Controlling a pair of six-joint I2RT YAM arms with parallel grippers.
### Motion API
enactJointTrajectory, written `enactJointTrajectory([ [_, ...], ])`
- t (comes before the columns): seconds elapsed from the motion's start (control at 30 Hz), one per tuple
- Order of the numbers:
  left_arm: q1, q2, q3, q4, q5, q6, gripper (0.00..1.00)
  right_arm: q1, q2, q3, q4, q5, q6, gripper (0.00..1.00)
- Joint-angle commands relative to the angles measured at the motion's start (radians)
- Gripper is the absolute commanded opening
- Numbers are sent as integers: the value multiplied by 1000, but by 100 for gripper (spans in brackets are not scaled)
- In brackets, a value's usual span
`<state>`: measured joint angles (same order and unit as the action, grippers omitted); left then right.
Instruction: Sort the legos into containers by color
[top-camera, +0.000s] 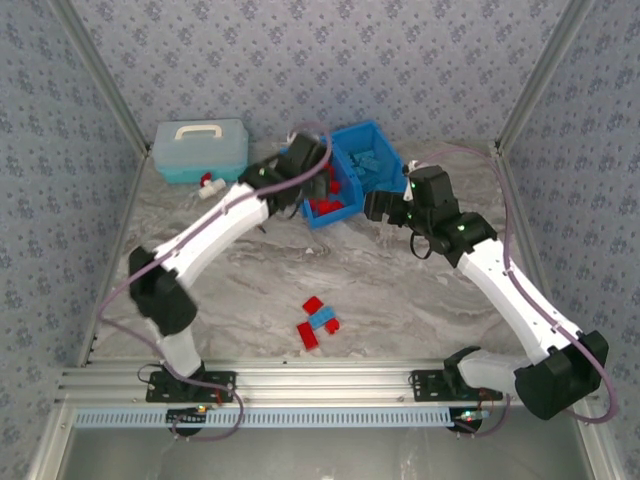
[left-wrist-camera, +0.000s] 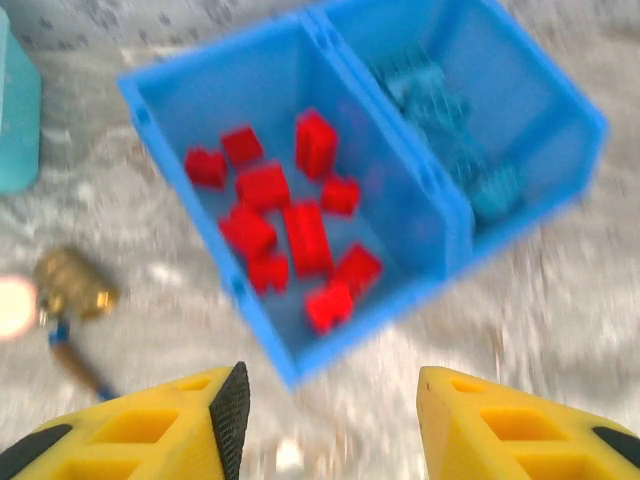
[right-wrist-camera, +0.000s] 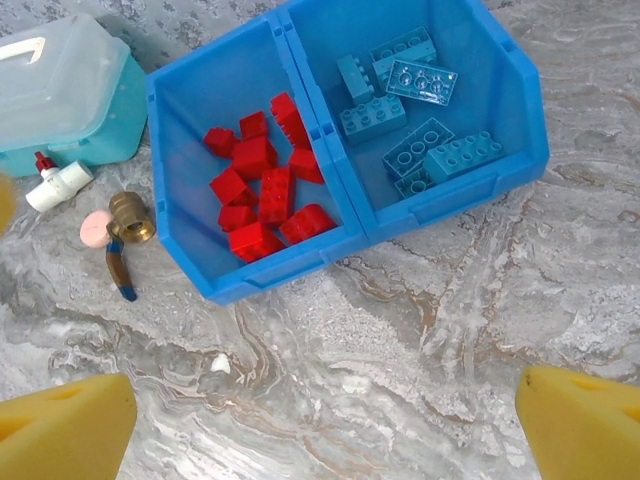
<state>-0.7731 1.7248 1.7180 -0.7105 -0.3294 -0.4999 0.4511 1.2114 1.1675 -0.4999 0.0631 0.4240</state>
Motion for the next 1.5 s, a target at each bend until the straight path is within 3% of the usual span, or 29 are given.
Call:
enactJointTrajectory([
  [0.0,-56,-112,-241,-56,-37,-95,49,-11,29,0,38,-16,-20,100],
  [0.13,-134,-230,-477,-70,149,-242,49,-18,75,17,49,-33,-20,100],
  [0.3,-277,-222,-636,-121,346,-361,55,-26,116,62,59,-56,-15,100],
  [0.43,-358,-199,-671,-135,357,-391,64,-27,134,75,59,-64,-11,100],
  [0.67,-376,-183,-758,-95,411,-426,76,-28,125,70,40,-55,-16,100],
  [0.83,-382,-148,-780,-31,439,-427,99,-28,126,60,52,-62,-6,100],
  [1.1,-382,-106,-776,26,430,-424,96,-29,117,55,41,-55,-11,100],
  [1.47,-378,-69,-774,26,386,-424,57,-28,105,35,44,-55,1,100],
])
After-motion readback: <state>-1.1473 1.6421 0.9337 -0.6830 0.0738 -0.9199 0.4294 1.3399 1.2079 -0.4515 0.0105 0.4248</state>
